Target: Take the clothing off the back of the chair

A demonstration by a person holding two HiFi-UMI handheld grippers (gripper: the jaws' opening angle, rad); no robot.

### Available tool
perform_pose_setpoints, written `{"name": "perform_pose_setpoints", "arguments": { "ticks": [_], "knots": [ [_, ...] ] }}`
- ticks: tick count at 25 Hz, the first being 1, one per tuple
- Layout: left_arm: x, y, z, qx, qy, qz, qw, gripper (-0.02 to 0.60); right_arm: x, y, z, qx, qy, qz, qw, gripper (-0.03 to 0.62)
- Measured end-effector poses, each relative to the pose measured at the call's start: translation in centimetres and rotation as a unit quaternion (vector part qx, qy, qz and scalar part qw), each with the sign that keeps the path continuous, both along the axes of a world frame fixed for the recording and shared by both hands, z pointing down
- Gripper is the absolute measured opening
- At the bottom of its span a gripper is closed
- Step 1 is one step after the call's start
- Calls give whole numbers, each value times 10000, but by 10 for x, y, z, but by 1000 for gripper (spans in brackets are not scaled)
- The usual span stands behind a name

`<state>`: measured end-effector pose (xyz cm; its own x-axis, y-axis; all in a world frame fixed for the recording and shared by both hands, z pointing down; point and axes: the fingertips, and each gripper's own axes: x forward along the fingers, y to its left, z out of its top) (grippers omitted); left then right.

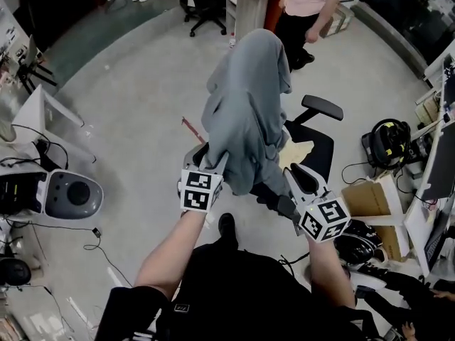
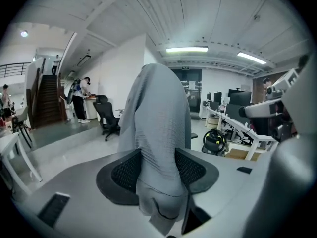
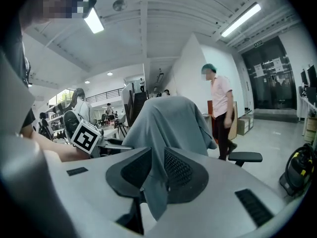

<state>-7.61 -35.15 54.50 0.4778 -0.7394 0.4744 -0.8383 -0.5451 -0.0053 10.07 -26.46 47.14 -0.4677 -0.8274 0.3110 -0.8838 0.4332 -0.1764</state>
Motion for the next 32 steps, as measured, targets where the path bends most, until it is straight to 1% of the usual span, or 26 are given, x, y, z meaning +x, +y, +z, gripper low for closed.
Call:
{"name": "perform_pose_setpoints", "arguments": {
  "ticks": [3, 8, 12, 17, 19, 21, 23, 25, 26, 28, 30, 32],
  "knots": [
    [-3, -15, 0, 30, 56, 24, 10000, 218, 1, -22, 10, -138, -35, 122, 9998, 94],
    [-7, -54, 0, 12, 131, 88, 9999, 198, 6, -53, 19, -272, -29, 291, 9992, 94],
    [-5, -97, 2, 53, 2, 213, 9998, 187, 20, -70, 28, -342, 24, 459, 9984, 94],
    [3, -149, 3, 49, -219, 299, 9993, 186, 41, -91, 36, -415, 145, 514, 9977, 107],
    [7, -165, 2, 52, -311, 179, 9993, 186, 55, -106, 39, -421, 173, 520, 9976, 131],
    [11, -172, -3, 67, -295, -77, 9995, 195, 72, -125, 42, -451, 157, 521, 9975, 162],
    [15, -166, -9, 48, -116, -369, 9992, 225, 89, -146, 46, -500, 168, 484, 9974, 188],
    [22, -153, -12, -14, 88, -545, 9985, 253, 104, -171, 50, -523, 288, 413, 9974, 220],
    [28, -148, -13, -35, 130, -534, 9985, 260, 111, -184, 51, -517, 371, 377, 9973, 240],
    [47, -145, -13, -30, 114, -370, 9992, 261, 121, -212, 50, -480, 509, 310, 9971, 280],
    [65, -152, -13, -3, 75, -215, 9997, 265, 128, -238, 48, -448, 583, 264, 9969, 295],
    [79, -164, -12, -13, 113, -155, 9998, 277, 135, -261, 48, -417, 617, 272, 9969, 307]
  ]
}}
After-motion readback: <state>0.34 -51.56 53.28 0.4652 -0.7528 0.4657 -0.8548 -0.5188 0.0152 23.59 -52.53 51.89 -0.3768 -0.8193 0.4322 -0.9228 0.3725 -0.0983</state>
